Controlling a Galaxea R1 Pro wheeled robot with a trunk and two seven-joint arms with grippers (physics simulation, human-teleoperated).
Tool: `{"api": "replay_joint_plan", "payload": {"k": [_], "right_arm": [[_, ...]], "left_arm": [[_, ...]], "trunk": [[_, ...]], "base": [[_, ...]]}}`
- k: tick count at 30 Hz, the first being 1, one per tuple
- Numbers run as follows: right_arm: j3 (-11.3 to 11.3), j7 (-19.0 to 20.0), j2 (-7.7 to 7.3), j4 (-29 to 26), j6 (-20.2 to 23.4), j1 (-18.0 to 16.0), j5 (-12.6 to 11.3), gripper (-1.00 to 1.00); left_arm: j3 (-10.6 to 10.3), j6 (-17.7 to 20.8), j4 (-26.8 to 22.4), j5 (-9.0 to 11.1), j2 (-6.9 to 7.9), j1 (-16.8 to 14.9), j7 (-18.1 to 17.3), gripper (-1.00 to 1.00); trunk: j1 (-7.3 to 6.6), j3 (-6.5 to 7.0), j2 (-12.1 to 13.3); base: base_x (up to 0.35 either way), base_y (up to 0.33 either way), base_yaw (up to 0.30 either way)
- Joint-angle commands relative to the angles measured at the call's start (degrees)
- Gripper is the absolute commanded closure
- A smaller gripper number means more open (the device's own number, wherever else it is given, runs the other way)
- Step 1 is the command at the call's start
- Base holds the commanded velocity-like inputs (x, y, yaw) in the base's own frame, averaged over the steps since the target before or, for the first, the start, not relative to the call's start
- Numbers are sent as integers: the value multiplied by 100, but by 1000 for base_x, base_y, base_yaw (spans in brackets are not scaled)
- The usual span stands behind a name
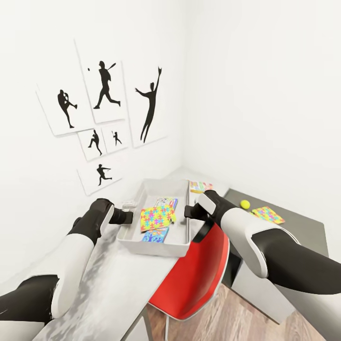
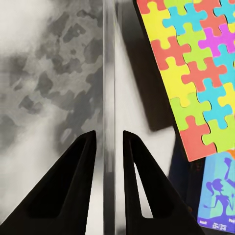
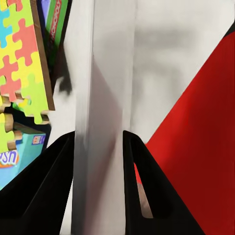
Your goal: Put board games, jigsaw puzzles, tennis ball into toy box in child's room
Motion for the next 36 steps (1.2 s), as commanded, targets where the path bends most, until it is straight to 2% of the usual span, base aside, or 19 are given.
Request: {"api": "replay_joint_plan", "payload": {"k": [1, 12, 19, 36], "right_arm": [[-53, -38, 1, -69, -133, -6, -31, 100], [-53, -38, 1, -69, -151, -6, -33, 100], [-53, -38, 1, -69, -228, -6, -38, 100], [-53, -38, 1, -69, -239, -6, -38, 100]], "left_arm": [[14, 41, 5, 60, -20, -2, -33, 100], [11, 41, 5, 65, -31, -2, -31, 100], [11, 41, 5, 69, -33, -2, -27, 100], [9, 39, 5, 62, -39, -2, -25, 100]], "trunk": [[4, -4, -13], [4, 91, -13], [4, 104, -13], [4, 196, -13]], "base": [[0, 0, 66], [-142, 0, 82], [-211, 104, 58], [-174, 52, 236]]}}
